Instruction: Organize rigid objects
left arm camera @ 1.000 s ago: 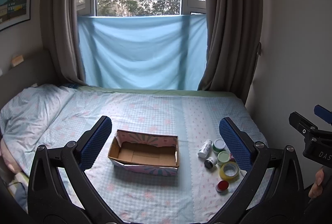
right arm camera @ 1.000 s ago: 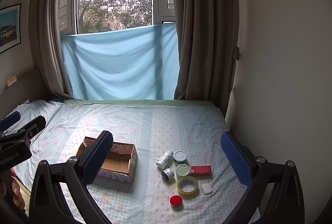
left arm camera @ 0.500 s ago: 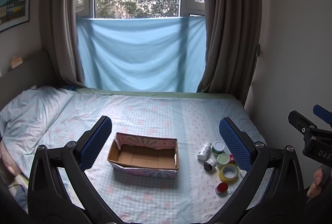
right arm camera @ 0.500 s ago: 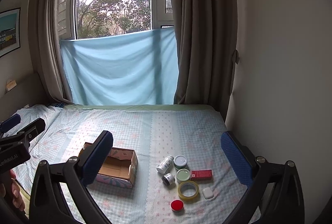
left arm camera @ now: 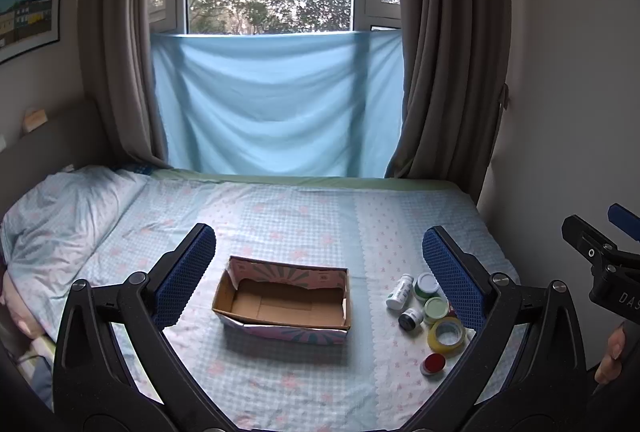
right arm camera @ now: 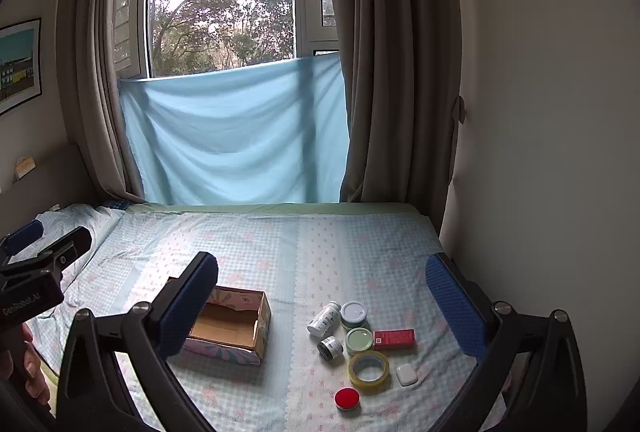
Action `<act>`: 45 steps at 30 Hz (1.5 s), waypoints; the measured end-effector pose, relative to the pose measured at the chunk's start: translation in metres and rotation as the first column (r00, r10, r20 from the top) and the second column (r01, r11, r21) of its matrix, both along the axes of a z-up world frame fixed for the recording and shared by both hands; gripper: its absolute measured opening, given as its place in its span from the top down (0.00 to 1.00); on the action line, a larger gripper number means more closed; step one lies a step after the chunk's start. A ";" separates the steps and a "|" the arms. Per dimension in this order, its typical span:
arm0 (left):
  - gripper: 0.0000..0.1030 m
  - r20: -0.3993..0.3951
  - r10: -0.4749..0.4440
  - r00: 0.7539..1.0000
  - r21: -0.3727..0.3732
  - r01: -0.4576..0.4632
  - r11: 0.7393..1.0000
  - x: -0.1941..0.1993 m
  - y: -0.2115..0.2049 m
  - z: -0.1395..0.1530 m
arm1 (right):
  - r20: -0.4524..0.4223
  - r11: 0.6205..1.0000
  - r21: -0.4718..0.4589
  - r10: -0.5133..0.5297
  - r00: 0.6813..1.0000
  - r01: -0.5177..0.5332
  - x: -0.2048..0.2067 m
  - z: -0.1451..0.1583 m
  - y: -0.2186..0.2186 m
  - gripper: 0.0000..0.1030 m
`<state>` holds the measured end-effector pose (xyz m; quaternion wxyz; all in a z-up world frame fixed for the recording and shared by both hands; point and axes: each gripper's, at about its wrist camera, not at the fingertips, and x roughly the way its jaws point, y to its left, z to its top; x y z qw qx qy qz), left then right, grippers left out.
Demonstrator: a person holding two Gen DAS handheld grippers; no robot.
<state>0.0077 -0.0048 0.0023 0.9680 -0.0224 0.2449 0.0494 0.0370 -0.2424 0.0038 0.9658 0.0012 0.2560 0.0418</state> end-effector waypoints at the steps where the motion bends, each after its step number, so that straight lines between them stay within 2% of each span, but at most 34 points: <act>1: 0.00 -0.002 0.000 1.000 -0.002 0.000 1.000 0.001 0.001 0.000 | 0.000 1.000 0.000 0.000 1.000 0.000 0.000 0.000 0.001 0.00; 17: 0.00 -0.015 -0.018 1.000 -0.014 0.018 1.000 0.011 0.007 -0.001 | 0.007 1.000 0.000 -0.006 1.000 0.006 0.004 0.006 0.000 0.00; 20: 0.00 -0.038 -0.054 0.998 -0.013 0.053 0.999 0.022 0.008 0.003 | -0.005 1.000 0.007 -0.027 1.000 0.027 0.005 0.009 -0.005 0.00; 24: 0.00 -0.085 -0.165 0.983 -0.009 0.165 0.986 0.054 0.001 0.001 | -0.031 0.996 0.013 -0.085 0.996 0.085 0.010 0.004 -0.015 0.00; 28: 0.00 -0.171 -0.293 0.941 -0.005 0.297 0.955 0.102 -0.021 -0.022 | -0.095 0.981 0.031 -0.187 0.978 0.190 0.018 -0.019 -0.034 0.00; 31: 0.00 -0.254 -0.359 0.898 -0.012 0.368 0.930 0.146 -0.046 -0.050 | -0.155 0.963 0.038 -0.260 0.953 0.269 0.028 -0.044 -0.053 0.00; 34: 0.00 -0.329 -0.408 0.851 -0.049 0.417 0.908 0.190 -0.073 -0.083 | -0.228 0.946 0.047 -0.302 0.926 0.320 0.043 -0.075 -0.075 0.00; 39: 0.00 -0.464 -0.447 0.765 -0.065 0.474 0.878 0.261 -0.119 -0.154 | -0.352 0.925 0.029 -0.346 0.870 0.380 0.078 -0.140 -0.103 0.00; 45: 0.01 -0.626 -0.432 0.649 -0.065 0.509 0.858 0.335 -0.162 -0.260 | -0.528 0.923 0.027 -0.312 0.790 0.383 0.113 -0.240 -0.116 0.00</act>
